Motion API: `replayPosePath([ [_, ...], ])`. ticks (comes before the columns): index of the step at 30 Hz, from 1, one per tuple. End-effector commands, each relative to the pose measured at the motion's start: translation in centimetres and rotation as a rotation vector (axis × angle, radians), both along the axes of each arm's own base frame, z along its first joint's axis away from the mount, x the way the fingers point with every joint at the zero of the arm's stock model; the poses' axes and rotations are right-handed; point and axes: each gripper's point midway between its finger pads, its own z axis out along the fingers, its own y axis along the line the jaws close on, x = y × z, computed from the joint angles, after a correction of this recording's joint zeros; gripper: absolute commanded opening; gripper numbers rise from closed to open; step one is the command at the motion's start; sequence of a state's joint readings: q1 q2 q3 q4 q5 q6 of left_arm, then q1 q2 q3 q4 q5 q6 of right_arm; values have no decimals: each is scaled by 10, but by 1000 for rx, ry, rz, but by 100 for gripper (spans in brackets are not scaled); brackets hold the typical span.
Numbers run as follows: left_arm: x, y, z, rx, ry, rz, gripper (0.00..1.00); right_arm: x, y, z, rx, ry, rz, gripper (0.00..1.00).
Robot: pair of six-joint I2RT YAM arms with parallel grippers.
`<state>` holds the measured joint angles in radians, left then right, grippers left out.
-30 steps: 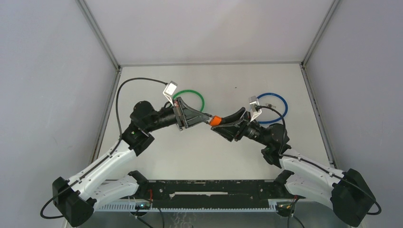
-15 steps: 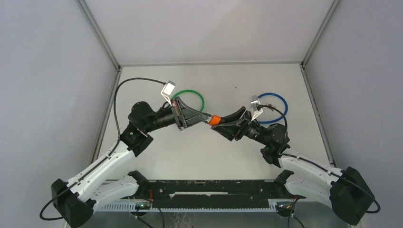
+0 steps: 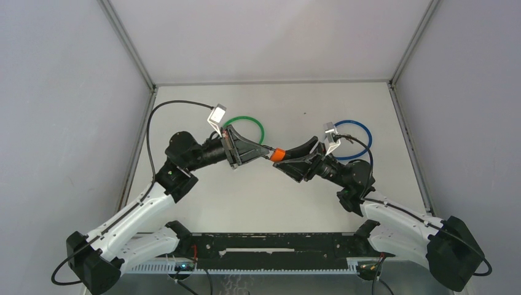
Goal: Lock with the key
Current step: Lock the lock.
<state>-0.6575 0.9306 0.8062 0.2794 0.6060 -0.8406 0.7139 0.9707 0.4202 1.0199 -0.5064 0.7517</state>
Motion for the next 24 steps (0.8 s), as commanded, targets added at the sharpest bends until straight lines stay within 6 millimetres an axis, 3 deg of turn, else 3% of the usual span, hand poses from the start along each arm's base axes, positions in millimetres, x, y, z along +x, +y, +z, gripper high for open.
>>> replayPosePath([
  [1, -4, 5, 26, -69, -66, 4, 0, -9, -5, 40, 89, -91, 12, 54],
  [9, -3, 5, 25, -67, -62, 1, 0, -7, -5, 44, 101, -90, 7, 48],
  [18, -3, 5, 23, -67, -60, 5, 0, -8, -3, 48, 103, -97, 13, 56],
  [24, -4, 6, 25, -70, -63, 1, 0, -6, -2, 47, 99, -93, 11, 38],
])
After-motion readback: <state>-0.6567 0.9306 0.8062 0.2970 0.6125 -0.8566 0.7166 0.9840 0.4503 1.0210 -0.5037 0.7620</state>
